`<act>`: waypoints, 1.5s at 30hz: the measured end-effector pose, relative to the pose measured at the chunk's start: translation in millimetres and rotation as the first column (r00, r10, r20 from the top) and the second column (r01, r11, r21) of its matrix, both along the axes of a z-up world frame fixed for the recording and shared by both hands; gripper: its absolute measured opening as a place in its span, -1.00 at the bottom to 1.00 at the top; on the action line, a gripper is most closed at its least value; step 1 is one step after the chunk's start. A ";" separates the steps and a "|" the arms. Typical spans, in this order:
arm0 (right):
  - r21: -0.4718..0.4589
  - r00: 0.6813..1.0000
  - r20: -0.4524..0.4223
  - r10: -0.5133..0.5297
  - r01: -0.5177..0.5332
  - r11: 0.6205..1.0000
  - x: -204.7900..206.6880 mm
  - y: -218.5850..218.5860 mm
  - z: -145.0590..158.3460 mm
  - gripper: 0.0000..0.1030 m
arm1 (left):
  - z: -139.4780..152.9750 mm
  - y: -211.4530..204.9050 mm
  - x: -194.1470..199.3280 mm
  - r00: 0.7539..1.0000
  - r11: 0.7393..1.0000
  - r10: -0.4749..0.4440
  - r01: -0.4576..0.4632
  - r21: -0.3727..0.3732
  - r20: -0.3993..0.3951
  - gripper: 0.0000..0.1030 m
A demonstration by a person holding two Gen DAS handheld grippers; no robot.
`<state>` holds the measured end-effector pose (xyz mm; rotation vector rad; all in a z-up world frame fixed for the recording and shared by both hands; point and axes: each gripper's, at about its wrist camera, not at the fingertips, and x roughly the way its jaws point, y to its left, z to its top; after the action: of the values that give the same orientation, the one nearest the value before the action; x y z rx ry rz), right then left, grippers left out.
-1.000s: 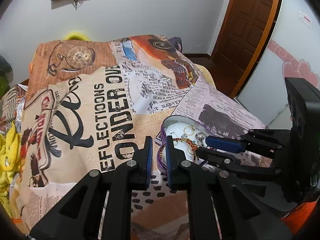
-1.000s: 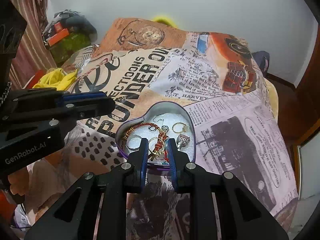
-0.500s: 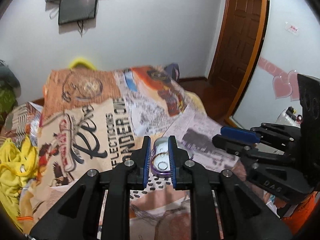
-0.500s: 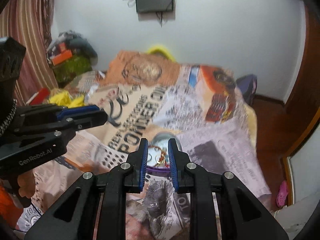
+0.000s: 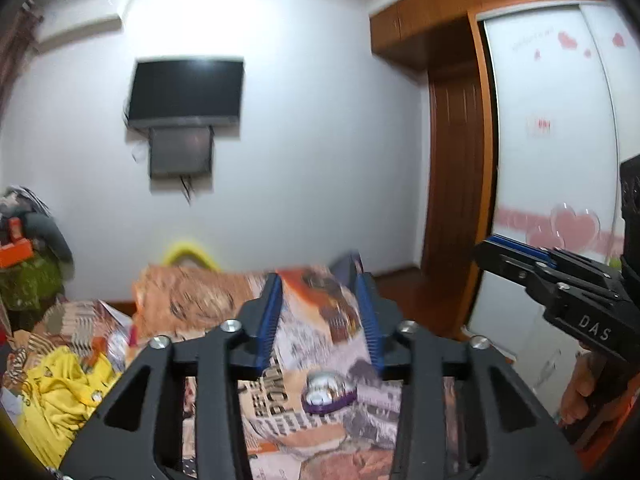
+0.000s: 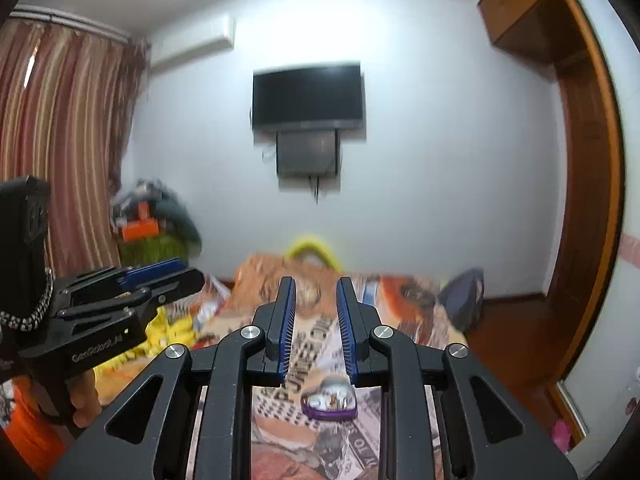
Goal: Organize jewelry
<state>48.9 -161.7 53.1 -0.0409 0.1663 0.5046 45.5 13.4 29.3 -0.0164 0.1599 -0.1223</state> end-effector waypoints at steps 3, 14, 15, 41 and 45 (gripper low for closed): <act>0.025 0.998 0.062 -0.023 0.021 0.999 -20.6 -1.6 8.6 -0.44 | 7.2 -1.2 -25.2 0.997 0.999 0.038 -0.039 0.009 0.066 0.00; 0.084 0.981 0.148 -0.126 0.114 0.990 -40.6 7.2 6.3 0.79 | 4.9 -3.9 -53.9 0.980 0.989 0.145 -0.148 0.014 0.135 0.93; 0.084 0.980 0.146 -0.137 0.125 0.989 -39.6 8.9 6.0 0.85 | 4.4 -3.6 -54.4 0.980 0.989 0.146 -0.149 0.014 0.133 0.94; 0.064 0.980 0.104 -0.172 0.166 0.984 -55.1 -13.2 -4.4 1.00 | -1.6 -5.8 -55.6 0.987 0.990 0.138 -0.138 0.001 0.088 0.99; 0.063 0.981 0.096 -0.172 0.166 0.984 -54.0 -14.2 -3.8 1.00 | -0.5 -4.8 -54.3 0.987 0.990 0.139 -0.139 -0.001 0.085 0.99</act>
<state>-5.1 -175.8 49.3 0.0013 0.0561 0.3365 -8.8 8.5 28.8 -0.0170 0.0737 0.0169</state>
